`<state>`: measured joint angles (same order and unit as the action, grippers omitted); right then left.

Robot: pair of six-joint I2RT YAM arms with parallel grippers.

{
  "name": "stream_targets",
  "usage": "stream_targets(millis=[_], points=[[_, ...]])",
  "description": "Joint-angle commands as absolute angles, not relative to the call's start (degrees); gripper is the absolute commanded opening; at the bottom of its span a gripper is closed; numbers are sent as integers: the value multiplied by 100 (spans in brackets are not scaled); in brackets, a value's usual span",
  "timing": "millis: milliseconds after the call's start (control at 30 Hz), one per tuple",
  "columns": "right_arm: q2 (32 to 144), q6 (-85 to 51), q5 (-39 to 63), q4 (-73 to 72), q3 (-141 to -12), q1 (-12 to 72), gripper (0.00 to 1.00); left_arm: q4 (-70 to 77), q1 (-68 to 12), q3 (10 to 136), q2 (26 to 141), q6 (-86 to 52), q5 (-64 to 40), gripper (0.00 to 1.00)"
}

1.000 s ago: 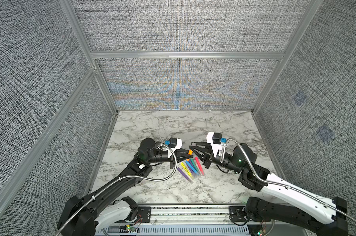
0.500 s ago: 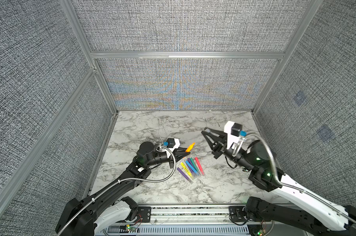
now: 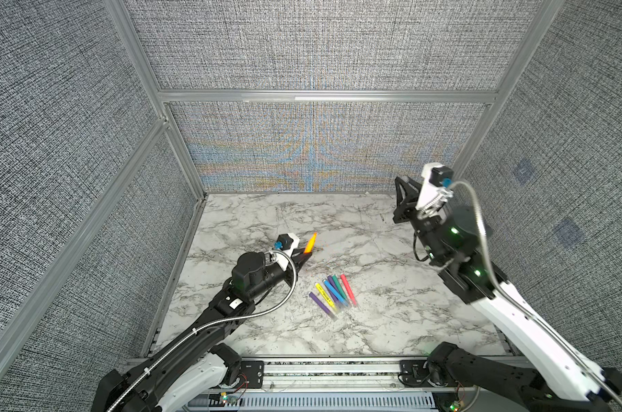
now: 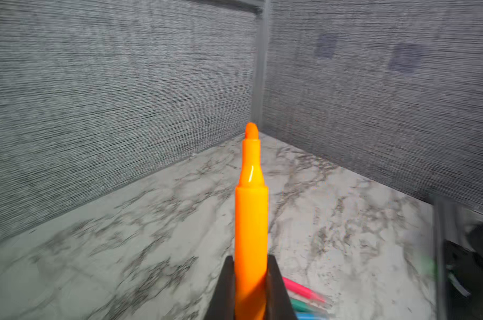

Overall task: Remove pen caps from pens
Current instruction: Place the pen at the middle-left of the table.

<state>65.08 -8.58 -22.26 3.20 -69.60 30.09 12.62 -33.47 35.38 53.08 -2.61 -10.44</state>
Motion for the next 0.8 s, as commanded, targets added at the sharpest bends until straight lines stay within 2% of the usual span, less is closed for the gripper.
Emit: stream_targets(millis=[0, 133, 267, 400, 667, 767], points=[[7334, -1474, -1901, 2422, -6614, 2247, 0, -19, -3062, 4056, 5740, -477, 509, 0], [8691, -1369, -2532, 2866, -6795, 1943, 0, -869, -2374, 4784, 6767, -373, 757, 0], [9981, -1162, -2605, 3457, -7526, 1680, 0, -1643, -1926, 5438, 7845, -209, 1357, 1], [11005, -948, -2496, 3790, -8046, 1272, 0, -1984, -1507, 5880, 8604, -170, 949, 2], [11651, -730, -2182, 3779, -7987, 843, 0, -2439, -1377, 6310, 9410, -157, 829, 7], [11731, -738, -1988, 3758, -8048, 859, 5, -2652, -1371, 6439, 9734, -122, 790, 12]])
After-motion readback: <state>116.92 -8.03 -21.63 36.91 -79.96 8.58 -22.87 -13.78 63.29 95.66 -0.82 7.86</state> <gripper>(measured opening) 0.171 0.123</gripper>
